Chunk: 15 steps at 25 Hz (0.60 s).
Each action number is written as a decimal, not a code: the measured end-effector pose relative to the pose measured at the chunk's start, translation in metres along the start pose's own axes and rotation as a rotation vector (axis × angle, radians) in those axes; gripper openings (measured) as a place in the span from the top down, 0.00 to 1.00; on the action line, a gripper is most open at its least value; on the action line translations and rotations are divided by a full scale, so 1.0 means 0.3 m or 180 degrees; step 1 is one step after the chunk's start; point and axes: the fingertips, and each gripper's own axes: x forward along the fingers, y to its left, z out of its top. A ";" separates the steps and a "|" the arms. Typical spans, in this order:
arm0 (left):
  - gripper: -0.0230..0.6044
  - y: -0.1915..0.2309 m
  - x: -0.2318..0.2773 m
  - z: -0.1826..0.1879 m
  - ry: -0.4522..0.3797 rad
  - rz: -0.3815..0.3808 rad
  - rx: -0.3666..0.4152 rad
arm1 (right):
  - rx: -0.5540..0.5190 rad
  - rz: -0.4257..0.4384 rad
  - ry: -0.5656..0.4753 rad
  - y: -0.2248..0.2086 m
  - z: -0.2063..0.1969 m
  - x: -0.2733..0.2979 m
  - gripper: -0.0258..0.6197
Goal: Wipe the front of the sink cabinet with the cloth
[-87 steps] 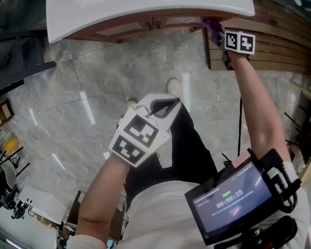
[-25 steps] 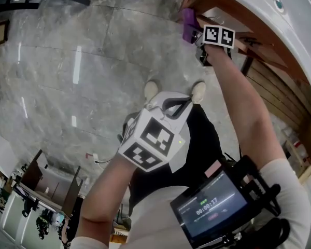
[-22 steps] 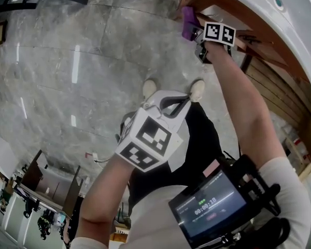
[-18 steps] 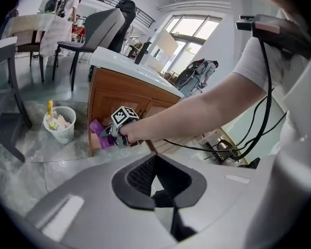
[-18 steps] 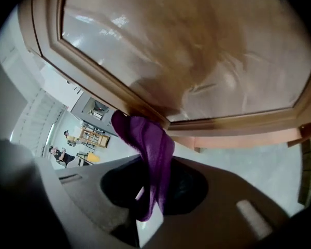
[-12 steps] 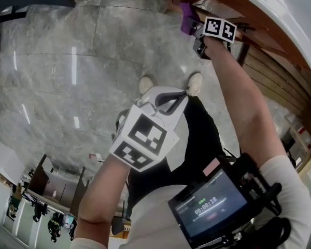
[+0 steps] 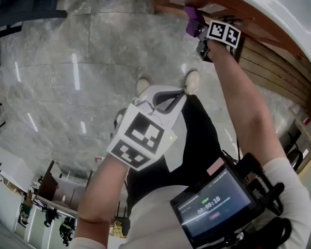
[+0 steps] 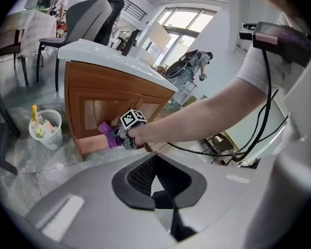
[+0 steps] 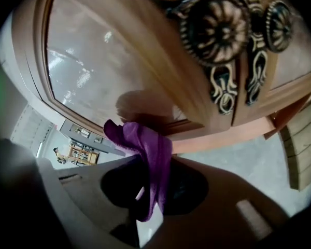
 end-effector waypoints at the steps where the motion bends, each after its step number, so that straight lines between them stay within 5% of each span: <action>1: 0.95 -0.007 0.012 0.008 0.0014 -0.0014 0.0017 | 0.0016 -0.0013 -0.0020 -0.019 0.006 -0.012 0.83; 15: 0.95 -0.125 0.169 0.106 0.0098 -0.0194 0.0118 | 0.0097 -0.0187 -0.0206 -0.252 0.038 -0.192 0.83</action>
